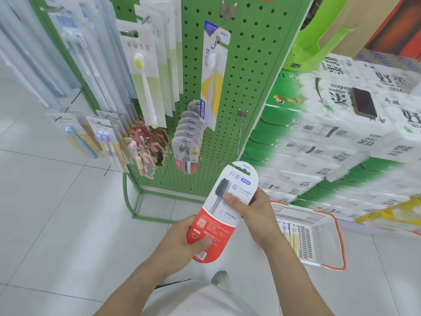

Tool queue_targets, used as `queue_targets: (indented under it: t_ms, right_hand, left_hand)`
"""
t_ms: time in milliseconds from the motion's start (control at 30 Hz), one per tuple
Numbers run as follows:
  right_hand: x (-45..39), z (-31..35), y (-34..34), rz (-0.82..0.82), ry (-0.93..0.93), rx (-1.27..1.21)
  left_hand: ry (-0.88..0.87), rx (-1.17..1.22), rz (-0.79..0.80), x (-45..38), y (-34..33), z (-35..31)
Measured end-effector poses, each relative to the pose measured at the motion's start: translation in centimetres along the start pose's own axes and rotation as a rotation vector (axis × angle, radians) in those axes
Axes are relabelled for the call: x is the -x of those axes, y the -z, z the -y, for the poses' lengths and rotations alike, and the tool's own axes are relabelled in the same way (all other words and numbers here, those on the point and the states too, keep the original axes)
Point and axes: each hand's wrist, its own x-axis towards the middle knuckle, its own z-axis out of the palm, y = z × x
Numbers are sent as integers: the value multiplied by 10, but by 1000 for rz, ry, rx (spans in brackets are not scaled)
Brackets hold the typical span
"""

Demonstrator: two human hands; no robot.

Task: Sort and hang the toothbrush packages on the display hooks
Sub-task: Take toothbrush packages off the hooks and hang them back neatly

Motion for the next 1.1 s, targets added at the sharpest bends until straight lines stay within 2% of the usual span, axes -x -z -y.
queue_targets:
  t_ms: [300,367,433,467,533,567,633,700,833,1000,1100]
  right_hand:
    - [-1,5,-2,-93,-98,-47]
    - [-1,3,-3,-124,-95,-29]
    - [0,0,-4,-149,-104,-30]
    - [0,-1,-5,-154,-114,-33]
    - [1,-2,-7,-161,-135,-33]
    - [2,-3,-9,-167,-144,-38]
    - [3,-4,-14,-176,-168,-94]
    - [5,-4,-19,-154,-208,-211]
    - [8,-4,-16,-73,-242,-325]
    - [9,-9,1,98,-215,-241]
    - [5,-17,10,132,-210,-168]
  left_hand:
    - [46,-27,-19,-1,0,5]
    - [87,-28,-116,-3,-1,6]
    - [70,-156,-292,-7,-1,9]
    - [18,-251,-387,-7,-1,8]
    - [-193,-401,-518,-5,-3,-2]
    - [-309,-442,-521,-4,-7,-9]
    - [-468,-488,-425,-4,-17,-21]
    - [-506,-567,-311,-7,-26,-21]
    - [-446,-681,-190,-16,-30,-15]
    - [-327,-352,-275,-26,-30,-25]
    - [-217,-287,-281,-36,-34,-28]
